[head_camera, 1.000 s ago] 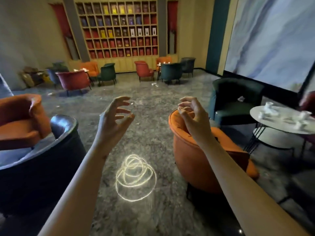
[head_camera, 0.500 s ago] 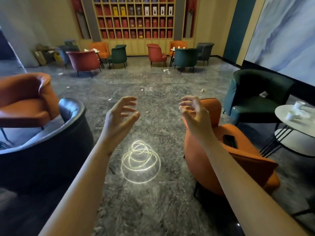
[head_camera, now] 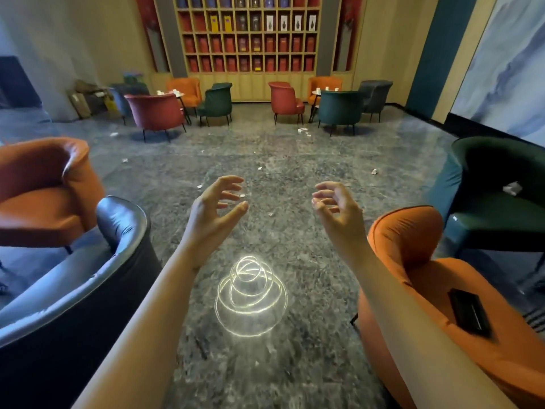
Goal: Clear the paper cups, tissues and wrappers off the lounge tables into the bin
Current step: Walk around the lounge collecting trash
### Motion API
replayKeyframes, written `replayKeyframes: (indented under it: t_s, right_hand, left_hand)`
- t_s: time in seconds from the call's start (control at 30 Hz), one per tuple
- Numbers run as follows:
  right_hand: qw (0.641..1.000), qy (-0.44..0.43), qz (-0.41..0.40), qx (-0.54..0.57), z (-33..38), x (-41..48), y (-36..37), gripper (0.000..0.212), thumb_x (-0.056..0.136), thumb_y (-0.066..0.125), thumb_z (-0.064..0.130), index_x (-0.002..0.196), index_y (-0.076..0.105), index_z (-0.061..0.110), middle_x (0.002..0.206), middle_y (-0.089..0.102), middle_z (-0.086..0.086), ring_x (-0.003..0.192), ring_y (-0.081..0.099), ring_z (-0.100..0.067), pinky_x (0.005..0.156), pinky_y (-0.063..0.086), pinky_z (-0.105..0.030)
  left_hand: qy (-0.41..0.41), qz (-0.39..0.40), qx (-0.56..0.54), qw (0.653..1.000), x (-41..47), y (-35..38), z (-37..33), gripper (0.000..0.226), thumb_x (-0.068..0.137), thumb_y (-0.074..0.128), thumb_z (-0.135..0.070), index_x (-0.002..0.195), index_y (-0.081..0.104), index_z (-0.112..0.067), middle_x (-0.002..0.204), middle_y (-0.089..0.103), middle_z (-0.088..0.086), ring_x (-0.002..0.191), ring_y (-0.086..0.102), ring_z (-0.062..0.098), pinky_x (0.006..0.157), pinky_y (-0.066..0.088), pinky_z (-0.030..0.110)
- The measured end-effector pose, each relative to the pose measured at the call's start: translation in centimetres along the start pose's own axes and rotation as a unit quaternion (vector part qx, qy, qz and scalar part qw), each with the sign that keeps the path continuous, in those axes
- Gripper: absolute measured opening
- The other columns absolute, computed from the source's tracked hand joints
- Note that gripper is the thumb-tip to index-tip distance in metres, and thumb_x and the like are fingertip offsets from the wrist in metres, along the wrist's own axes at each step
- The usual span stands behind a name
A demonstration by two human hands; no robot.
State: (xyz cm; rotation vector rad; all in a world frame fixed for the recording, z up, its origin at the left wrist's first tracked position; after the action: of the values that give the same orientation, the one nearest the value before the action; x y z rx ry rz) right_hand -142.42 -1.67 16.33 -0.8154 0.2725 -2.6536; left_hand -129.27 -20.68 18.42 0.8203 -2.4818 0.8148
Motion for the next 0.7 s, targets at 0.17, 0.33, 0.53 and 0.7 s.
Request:
replayKeyframes:
  t_s: [0.17,0.33,0.53,0.7]
  right_hand:
    - [1.000,-0.004,0.003,-0.020,-4.5,9.6,4.1,0.035,0.079,0.051,0.036,0.108,0.055,0.018,0.095,0.061,0.009,0.082,0.057,0.006,0.070,0.044,-0.008]
    - [1.000,0.001,0.000,-0.019,-12.6,21.3,9.8,0.031,0.079,0.050,0.037,0.107,0.053,0.022,0.096,0.060,0.009,0.083,0.056,0.005,0.071,0.044,-0.008]
    - [1.000,0.018,0.012,-0.008,-22.8,38.1,17.2,0.031,0.079,0.051,0.038,0.107,0.052,0.023,0.096,0.059,0.008,0.085,0.058,-0.001,0.072,0.045,-0.015]
    - [0.999,0.036,0.024,-0.010,-29.1,51.8,22.7,0.029,0.079,0.052,0.038,0.105,0.053,0.025,0.094,0.059,0.014,0.083,0.058,0.000,0.071,0.045,-0.015]
  left_hand:
    - [0.001,0.009,0.000,1.000,9.8,0.4,6.3,0.046,0.072,0.058,-0.047,0.114,0.055,-0.029,0.109,0.062,-0.006,0.096,0.062,0.011,0.086,0.051,0.034]
    - [-0.002,0.012,-0.009,1.000,21.2,2.7,16.3,0.038,0.075,0.061,-0.038,0.112,0.055,-0.030,0.108,0.062,-0.008,0.096,0.061,0.011,0.086,0.051,0.034]
    - [-0.025,0.017,-0.011,0.999,37.4,5.9,28.2,0.042,0.071,0.059,-0.048,0.110,0.055,-0.034,0.106,0.061,-0.013,0.094,0.061,0.006,0.083,0.049,0.027]
    - [-0.043,0.013,0.000,0.999,50.5,7.3,36.8,0.038,0.076,0.061,-0.035,0.113,0.056,-0.030,0.108,0.062,-0.008,0.095,0.061,0.008,0.088,0.051,0.038]
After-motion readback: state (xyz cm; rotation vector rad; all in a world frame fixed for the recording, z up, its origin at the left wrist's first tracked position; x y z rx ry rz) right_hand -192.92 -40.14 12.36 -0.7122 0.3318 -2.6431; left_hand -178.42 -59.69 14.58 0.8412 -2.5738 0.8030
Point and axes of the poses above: each hand's wrist, its own x-axis towards the middle knuckle, its own y-axis out of the palm, z = x × y, the point moved 10 cm from there along x, towards the middle knuckle
